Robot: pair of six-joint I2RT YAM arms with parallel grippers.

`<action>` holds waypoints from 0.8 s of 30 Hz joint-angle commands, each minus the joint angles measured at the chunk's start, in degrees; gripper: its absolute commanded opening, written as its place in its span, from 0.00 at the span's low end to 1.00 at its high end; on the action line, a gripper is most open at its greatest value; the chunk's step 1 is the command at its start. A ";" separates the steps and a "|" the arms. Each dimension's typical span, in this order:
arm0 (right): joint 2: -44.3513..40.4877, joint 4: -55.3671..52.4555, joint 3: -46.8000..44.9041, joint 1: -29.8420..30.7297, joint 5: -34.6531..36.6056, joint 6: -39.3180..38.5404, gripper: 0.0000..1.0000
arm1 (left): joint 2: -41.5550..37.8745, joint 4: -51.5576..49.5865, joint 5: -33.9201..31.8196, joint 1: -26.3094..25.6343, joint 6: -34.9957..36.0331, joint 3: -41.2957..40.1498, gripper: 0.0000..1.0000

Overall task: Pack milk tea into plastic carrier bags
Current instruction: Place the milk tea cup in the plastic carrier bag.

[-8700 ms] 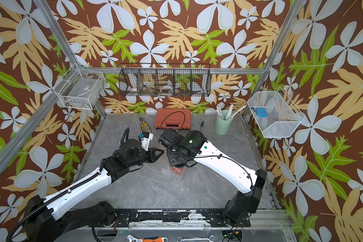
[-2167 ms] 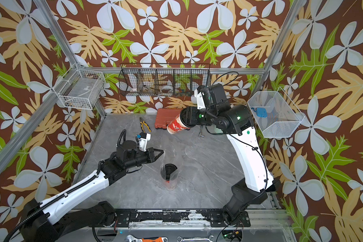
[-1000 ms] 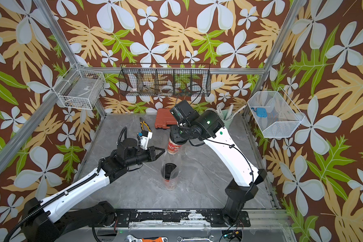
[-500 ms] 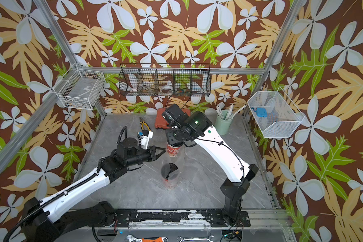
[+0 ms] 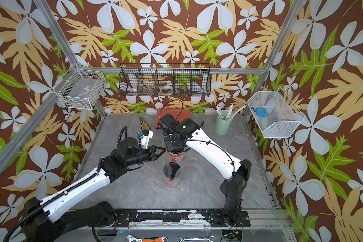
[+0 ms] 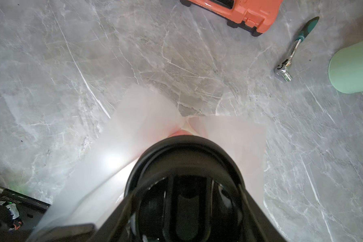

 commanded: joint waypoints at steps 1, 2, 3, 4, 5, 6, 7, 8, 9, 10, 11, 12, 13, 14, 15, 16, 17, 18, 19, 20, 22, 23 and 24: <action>0.17 2.90 -2.10 0.11 -0.79 -0.08 0.56 | -0.51 2.49 0.23 -0.16 -0.53 0.49 0.00; 0.43 3.16 -2.62 0.08 -1.05 -0.04 0.56 | -0.59 2.60 0.23 -0.13 -0.53 0.49 0.00; 0.74 3.40 -3.12 0.11 -1.17 -0.08 0.56 | -0.68 2.66 0.24 -0.17 -0.62 0.49 0.00; 0.94 3.70 -3.81 0.07 -1.21 -0.05 0.56 | -0.77 2.69 0.16 -0.17 -0.62 0.49 0.00; 1.16 4.16 -4.45 0.07 -1.30 -0.03 0.56 | -0.85 2.71 0.20 -0.17 -0.70 0.49 0.00; 1.20 4.57 -5.15 0.07 -1.45 0.04 0.56 | -0.95 2.77 0.20 -0.17 -0.73 0.49 0.00; 1.23 5.21 -5.99 0.07 -1.68 0.08 0.56 | -1.03 2.85 0.30 -0.17 -0.71 0.49 0.00; 1.30 5.74 -6.74 0.12 -1.79 0.22 0.56 | -1.12 2.80 0.25 -0.17 -0.71 0.49 0.00; 1.29 6.20 -7.39 0.07 -1.79 0.23 0.57 | -1.18 2.82 0.23 -0.17 -0.71 0.49 0.00; 1.29 6.60 -7.85 0.07 -1.76 0.32 0.56 | -1.26 2.82 0.23 -0.17 -0.71 0.41 0.00; 1.29 6.54 -7.59 0.07 -1.52 0.52 0.56 | -1.34 2.79 0.14 -0.17 -0.71 0.36 0.00; 1.08 6.59 -7.28 0.11 -0.94 0.77 0.56 | -1.39 2.72 -0.01 -0.16 -0.71 0.25 0.00; 0.69 7.11 -7.10 0.07 -0.80 0.92 0.56 | -1.39 2.61 -0.10 -0.17 -0.62 0.15 0.00; 0.43 6.62 -6.28 0.08 -0.83 0.93 0.56 | -1.35 2.26 -0.17 -0.17 -0.49 -0.08 0.00; 0.47 5.62 -4.80 0.07 -0.84 0.85 0.56 | -1.30 1.96 -0.36 -0.17 -0.28 -0.19 0.00; 0.50 4.37 -3.02 0.07 -0.91 0.78 0.56 | -1.38 1.74 -0.63 -0.17 -0.20 -0.42 0.00; 0.50 3.09 -1.30 0.07 -1.08 0.69 0.56 | -1.39 1.71 -0.77 -0.17 -0.18 -0.64 0.00; 0.25 2.34 -0.07 0.10 -1.37 0.67 0.56 | -1.47 1.65 -0.81 -0.17 -0.18 -0.73 0.00; -0.19 1.70 1.10 0.07 -1.78 0.67 0.56 | -1.43 1.86 -0.81 -0.17 -0.10 -0.66 0.00; -0.82 1.29 2.03 0.07 -2.21 0.72 0.56 | -1.31 1.99 -0.82 -0.13 -0.05 -0.53 0.00; -1.75 0.91 3.14 0.07 -3.41 0.84 0.56 | -1.00 2.23 -0.82 -0.17 0.23 0.00 0.00; -2.32 0.97 3.38 0.08 -4.19 1.01 0.56 | -0.74 2.40 -0.70 -0.17 0.36 0.28 0.00; -2.84 1.33 3.22 0.07 -5.07 1.17 0.55 | -0.54 2.66 -0.61 -0.17 0.50 0.55 0.00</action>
